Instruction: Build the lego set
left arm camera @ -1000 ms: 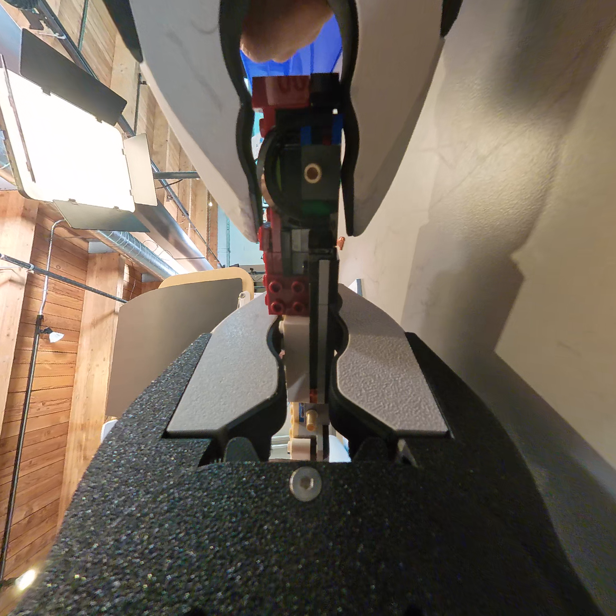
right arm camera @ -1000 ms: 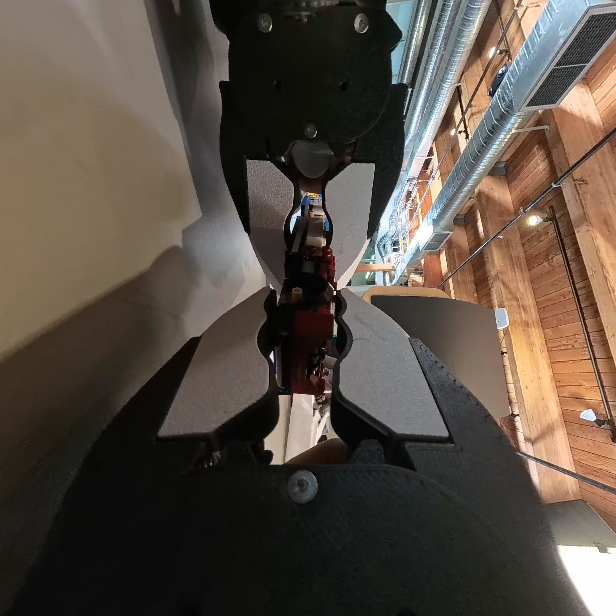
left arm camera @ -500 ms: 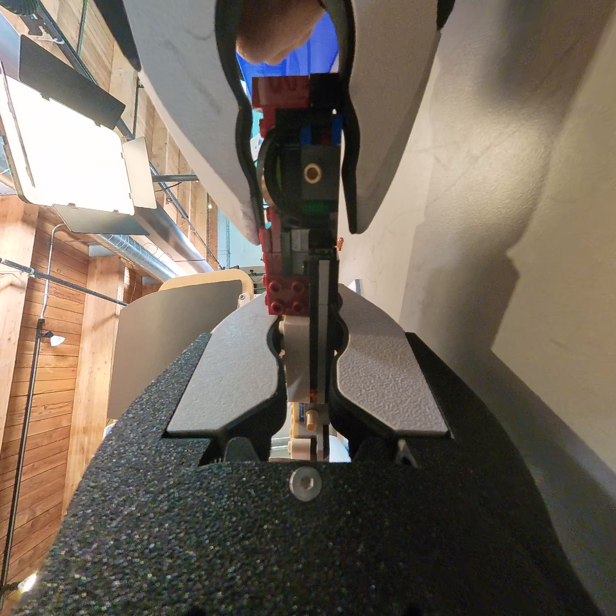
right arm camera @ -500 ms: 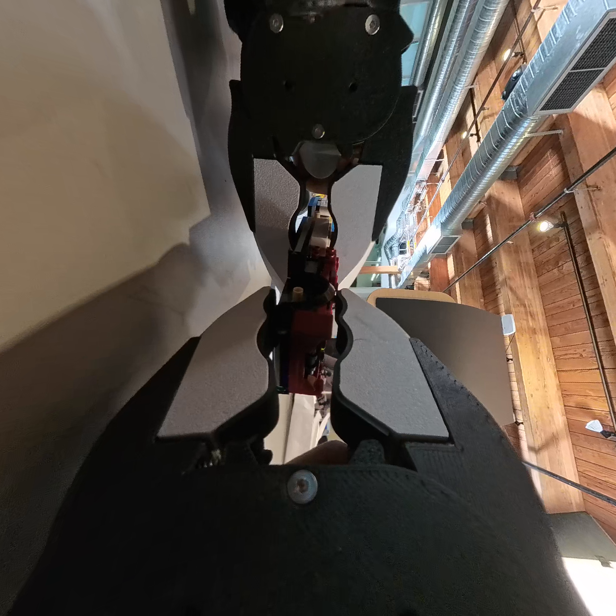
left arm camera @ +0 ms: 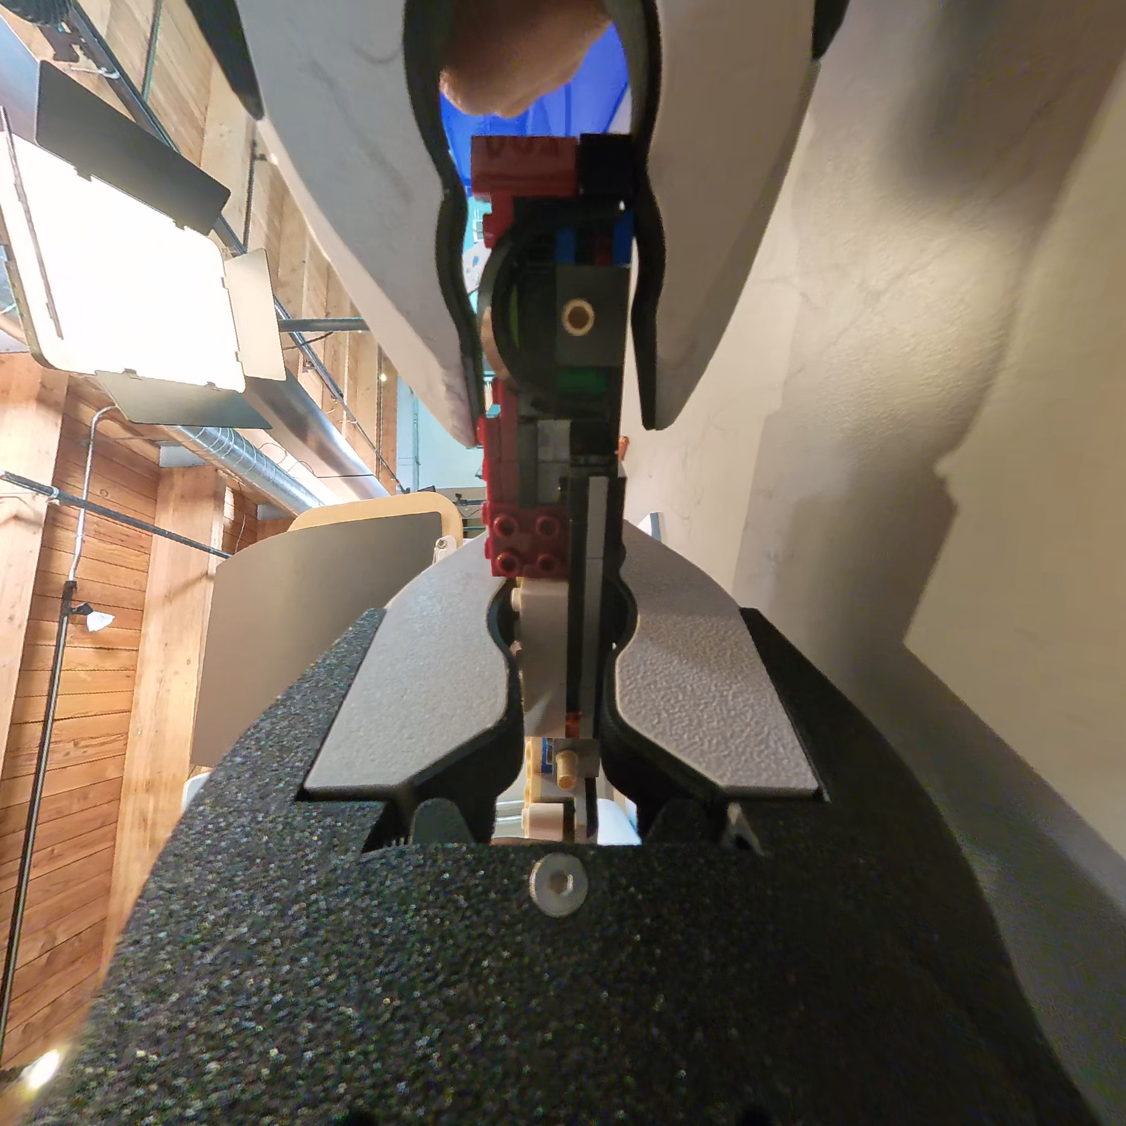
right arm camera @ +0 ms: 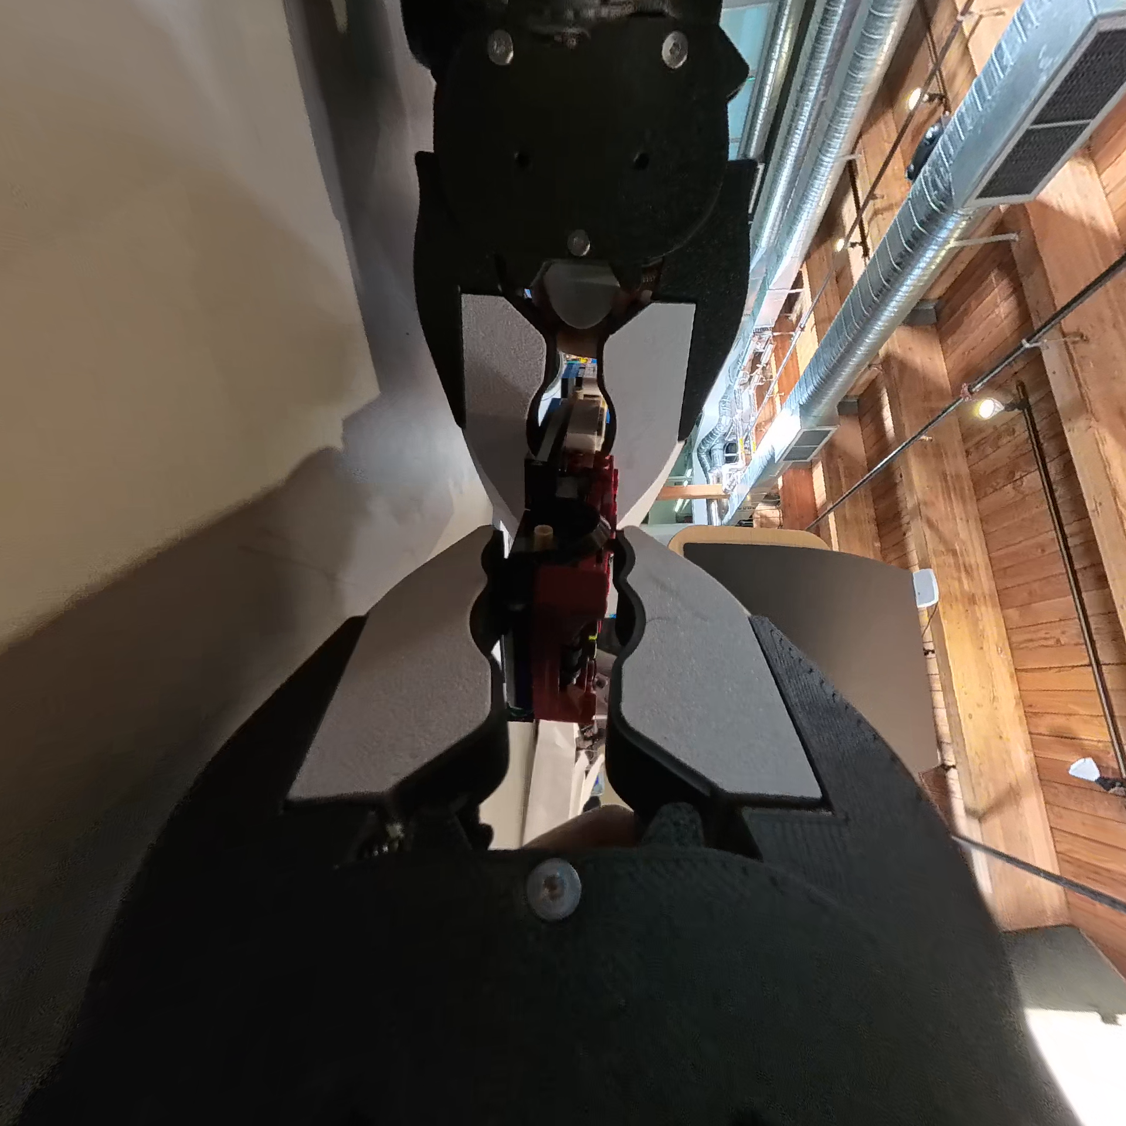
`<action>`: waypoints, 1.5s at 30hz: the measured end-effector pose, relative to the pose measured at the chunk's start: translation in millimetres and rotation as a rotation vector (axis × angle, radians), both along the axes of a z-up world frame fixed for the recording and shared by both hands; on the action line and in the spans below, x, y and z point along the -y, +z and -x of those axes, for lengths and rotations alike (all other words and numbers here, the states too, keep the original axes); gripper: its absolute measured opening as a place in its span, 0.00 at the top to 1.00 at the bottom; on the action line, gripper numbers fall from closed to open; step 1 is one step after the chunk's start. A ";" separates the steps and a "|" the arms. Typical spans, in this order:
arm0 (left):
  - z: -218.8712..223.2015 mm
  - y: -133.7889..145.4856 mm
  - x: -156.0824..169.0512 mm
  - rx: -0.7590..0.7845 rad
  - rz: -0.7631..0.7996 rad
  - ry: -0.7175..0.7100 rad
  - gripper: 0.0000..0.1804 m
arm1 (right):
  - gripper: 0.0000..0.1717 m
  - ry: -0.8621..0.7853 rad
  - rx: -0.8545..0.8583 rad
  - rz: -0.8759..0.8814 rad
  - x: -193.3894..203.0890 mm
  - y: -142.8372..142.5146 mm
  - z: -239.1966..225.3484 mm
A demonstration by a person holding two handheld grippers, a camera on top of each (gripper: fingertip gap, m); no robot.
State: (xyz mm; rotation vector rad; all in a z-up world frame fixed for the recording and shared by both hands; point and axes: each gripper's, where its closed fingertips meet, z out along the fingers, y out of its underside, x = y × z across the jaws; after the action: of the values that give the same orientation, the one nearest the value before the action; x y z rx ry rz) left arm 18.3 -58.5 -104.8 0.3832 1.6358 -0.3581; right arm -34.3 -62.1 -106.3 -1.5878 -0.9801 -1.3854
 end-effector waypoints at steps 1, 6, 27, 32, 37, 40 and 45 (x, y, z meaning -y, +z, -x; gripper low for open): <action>-0.8 -1.6 0.0 -0.010 0.002 -0.001 0.86 | 0.80 -0.002 -0.008 -0.001 -0.3 -0.6 -0.2; -0.7 -8.6 2.8 -0.050 -0.008 0.002 0.86 | 0.69 0.028 -0.019 0.010 -1.8 -2.6 7.4; 4.0 -8.1 2.1 -0.079 -0.006 0.013 0.86 | 0.82 0.060 -0.033 -0.011 -2.7 -0.6 10.3; 4.6 -8.4 3.2 -0.079 -0.004 0.010 0.86 | 0.82 0.064 -0.036 -0.009 -2.2 -0.6 10.7; 4.6 -9.8 4.3 -0.078 -0.012 0.011 0.86 | 0.82 0.073 -0.039 -0.001 -1.8 -1.5 11.0; 4.8 -10.8 4.5 -0.082 -0.013 0.010 0.86 | 0.82 0.076 -0.040 0.004 -1.7 -2.0 11.1; 4.8 -11.6 4.6 -0.084 -0.011 0.008 0.86 | 0.82 0.073 -0.040 0.005 -1.3 -2.2 11.1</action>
State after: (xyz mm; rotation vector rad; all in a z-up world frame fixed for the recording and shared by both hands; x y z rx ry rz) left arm 13.6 -63.1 -116.3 0.3737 1.7216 -0.3635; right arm -45.5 -60.7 -108.5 -1.5625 -1.0087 -1.2984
